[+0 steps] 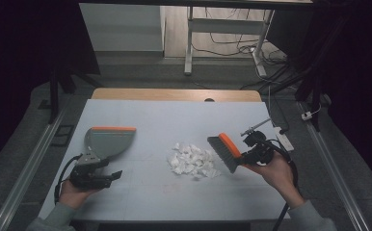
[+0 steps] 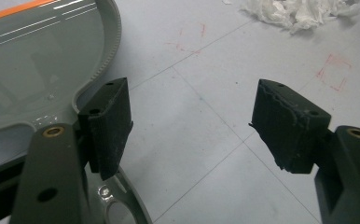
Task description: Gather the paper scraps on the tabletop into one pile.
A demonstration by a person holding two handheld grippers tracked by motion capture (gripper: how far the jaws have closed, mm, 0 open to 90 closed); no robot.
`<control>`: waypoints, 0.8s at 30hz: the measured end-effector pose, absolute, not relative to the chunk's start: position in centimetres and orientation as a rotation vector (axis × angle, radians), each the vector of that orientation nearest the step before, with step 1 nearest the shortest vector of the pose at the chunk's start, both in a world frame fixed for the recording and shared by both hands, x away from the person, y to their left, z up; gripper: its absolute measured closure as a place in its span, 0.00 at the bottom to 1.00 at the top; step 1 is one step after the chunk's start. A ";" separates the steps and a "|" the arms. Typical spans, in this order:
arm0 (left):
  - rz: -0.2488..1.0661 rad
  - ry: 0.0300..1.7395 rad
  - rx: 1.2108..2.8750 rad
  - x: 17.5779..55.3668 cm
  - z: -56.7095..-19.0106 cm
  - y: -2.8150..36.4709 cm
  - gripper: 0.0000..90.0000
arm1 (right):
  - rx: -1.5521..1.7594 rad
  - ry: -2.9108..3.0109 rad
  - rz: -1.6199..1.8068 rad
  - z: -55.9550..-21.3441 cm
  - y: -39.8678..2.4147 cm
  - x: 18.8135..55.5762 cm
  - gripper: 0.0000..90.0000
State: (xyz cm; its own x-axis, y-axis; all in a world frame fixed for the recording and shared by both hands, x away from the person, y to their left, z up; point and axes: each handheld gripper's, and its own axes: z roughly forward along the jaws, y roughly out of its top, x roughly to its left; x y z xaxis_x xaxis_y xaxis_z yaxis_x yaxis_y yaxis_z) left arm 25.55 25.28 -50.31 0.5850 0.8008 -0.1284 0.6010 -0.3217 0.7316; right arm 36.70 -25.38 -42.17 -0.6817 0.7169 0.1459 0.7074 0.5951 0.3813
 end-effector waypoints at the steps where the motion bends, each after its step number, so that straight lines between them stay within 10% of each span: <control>1: 0.331 1.111 2.045 25.6 -50.3 25.3 0.33 | 1.273 2.785 0.634 -42.5 -25.5 36.8 0.79; 24: 0.332 1.104 2.045 25.5 -50.3 25.2 0.33 | 1.308 2.671 0.879 -43.1 -23.1 38.0 0.79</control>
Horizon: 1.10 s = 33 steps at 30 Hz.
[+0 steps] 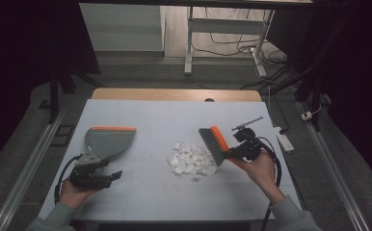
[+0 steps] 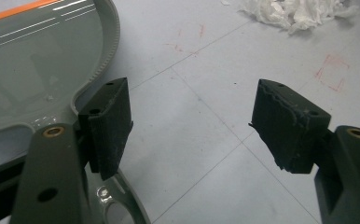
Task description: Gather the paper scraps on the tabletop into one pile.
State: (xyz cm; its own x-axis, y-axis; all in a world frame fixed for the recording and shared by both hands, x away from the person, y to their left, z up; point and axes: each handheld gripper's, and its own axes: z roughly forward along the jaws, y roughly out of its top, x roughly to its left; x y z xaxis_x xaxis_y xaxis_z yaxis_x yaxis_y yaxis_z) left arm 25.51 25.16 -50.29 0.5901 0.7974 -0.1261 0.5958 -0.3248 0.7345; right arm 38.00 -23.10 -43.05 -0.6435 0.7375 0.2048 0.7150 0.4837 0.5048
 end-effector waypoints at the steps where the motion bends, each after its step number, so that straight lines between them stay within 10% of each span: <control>1: 0.332 1.103 2.045 25.5 -50.3 25.1 0.33 | 1.307 2.656 0.899 -42.8 -23.5 38.0 0.79; 33: 0.383 1.084 2.023 25.7 -50.1 24.2 0.33 | 1.120 2.378 1.052 -46.5 -30.5 34.3 0.79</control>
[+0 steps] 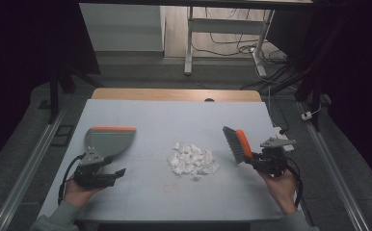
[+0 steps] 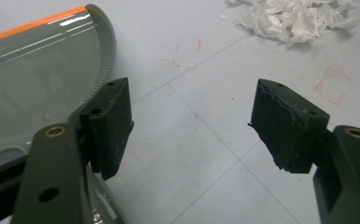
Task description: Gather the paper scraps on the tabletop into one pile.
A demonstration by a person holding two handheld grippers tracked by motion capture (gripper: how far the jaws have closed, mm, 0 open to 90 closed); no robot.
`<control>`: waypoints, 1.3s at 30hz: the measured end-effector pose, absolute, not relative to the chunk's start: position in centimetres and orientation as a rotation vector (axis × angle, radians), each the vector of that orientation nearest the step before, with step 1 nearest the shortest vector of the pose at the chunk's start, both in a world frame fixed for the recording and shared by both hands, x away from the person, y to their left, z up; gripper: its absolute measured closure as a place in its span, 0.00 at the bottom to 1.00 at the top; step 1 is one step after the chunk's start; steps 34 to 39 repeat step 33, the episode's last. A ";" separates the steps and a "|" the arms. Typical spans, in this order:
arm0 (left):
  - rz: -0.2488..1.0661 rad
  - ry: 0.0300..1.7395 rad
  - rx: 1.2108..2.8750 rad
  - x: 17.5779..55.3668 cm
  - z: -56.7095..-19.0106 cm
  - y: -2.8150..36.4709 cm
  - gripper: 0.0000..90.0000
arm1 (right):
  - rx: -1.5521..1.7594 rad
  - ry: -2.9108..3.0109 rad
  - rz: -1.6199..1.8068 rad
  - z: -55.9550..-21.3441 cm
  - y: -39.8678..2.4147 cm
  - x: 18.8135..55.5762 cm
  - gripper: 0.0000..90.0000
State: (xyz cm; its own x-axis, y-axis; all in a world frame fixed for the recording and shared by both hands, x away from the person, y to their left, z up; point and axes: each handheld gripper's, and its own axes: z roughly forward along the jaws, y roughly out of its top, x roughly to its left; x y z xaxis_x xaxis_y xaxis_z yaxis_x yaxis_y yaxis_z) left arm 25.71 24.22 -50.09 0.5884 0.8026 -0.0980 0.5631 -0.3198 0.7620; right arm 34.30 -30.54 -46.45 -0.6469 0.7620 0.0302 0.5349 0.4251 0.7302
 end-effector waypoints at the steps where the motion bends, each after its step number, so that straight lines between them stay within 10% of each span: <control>1: 0.385 1.084 2.020 25.7 -50.1 24.2 0.33 | 1.117 2.371 1.058 -46.5 -30.6 34.2 0.79; 39: 0.399 1.080 2.025 25.6 -50.1 24.1 0.32 | 1.074 2.347 1.081 -46.7 -31.0 33.3 0.79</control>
